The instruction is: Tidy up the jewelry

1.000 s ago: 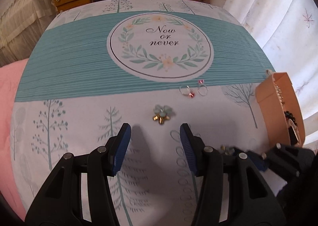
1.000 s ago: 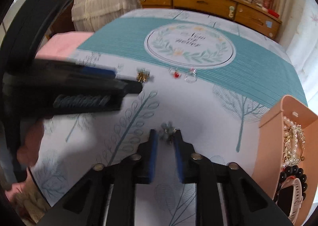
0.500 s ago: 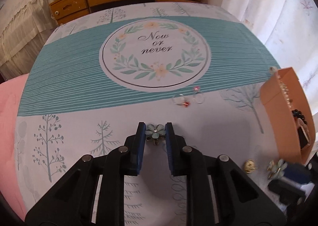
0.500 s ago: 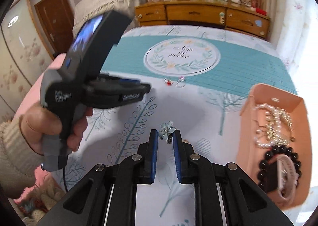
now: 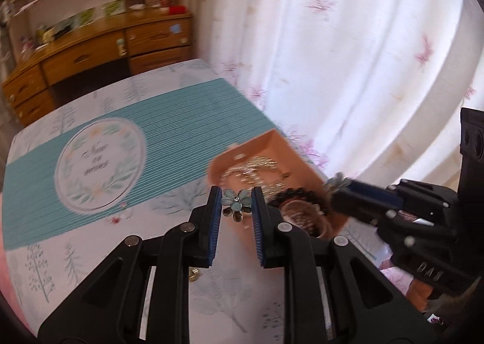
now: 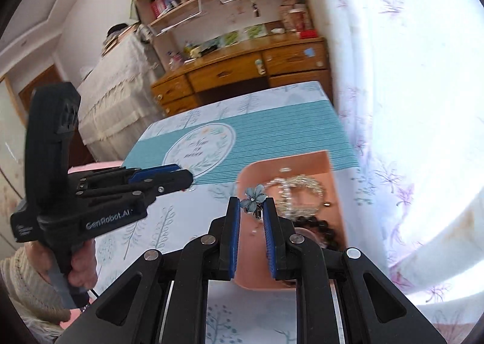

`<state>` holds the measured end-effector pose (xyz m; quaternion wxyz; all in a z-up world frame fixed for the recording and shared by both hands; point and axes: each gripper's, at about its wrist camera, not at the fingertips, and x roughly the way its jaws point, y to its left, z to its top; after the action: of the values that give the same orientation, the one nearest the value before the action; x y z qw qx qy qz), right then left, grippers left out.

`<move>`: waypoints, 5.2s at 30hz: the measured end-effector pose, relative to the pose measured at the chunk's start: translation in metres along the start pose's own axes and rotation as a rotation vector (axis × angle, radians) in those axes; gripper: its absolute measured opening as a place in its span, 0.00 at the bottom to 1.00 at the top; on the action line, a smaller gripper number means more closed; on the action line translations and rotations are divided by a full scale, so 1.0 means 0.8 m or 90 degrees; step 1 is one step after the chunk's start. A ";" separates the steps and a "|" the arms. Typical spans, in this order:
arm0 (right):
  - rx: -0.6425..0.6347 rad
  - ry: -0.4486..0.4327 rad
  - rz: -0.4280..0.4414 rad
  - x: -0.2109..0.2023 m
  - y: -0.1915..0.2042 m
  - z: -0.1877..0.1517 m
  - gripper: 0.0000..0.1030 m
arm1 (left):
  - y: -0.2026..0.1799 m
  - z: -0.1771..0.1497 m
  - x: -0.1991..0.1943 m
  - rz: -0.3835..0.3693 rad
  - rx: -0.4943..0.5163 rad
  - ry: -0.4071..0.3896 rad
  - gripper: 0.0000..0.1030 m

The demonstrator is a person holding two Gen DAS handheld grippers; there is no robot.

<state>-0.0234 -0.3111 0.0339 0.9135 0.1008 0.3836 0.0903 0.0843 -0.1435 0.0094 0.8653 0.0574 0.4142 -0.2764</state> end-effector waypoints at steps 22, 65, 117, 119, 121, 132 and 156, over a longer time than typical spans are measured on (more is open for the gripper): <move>-0.033 0.086 -0.010 0.077 0.011 -0.064 0.24 | -0.026 -0.015 0.051 -0.035 0.004 0.080 0.48; -0.260 0.215 0.009 0.198 0.168 -0.083 0.25 | 0.163 -0.181 -0.053 0.144 -0.265 0.099 0.48; -0.055 0.181 -0.061 0.098 0.039 -0.028 0.18 | 0.122 -0.166 -0.057 0.145 -0.199 0.083 0.48; -0.052 0.193 -0.063 0.104 0.039 -0.031 0.19 | 0.122 -0.166 -0.058 0.144 -0.200 0.083 0.48; -0.049 0.198 -0.066 0.108 0.040 -0.033 0.20 | 0.123 -0.166 -0.057 0.144 -0.202 0.084 0.48; -0.055 0.158 -0.046 0.094 0.059 -0.028 0.20 | 0.128 -0.169 -0.057 0.143 -0.210 0.087 0.48; -0.062 0.251 0.096 0.247 0.148 0.060 0.20 | 0.188 -0.114 0.015 0.144 -0.247 0.079 0.48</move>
<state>0.1371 -0.1547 -0.0379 0.8153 0.0650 0.5414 0.1948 0.1064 0.0077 -0.0783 0.8584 -0.0470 0.5030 -0.0891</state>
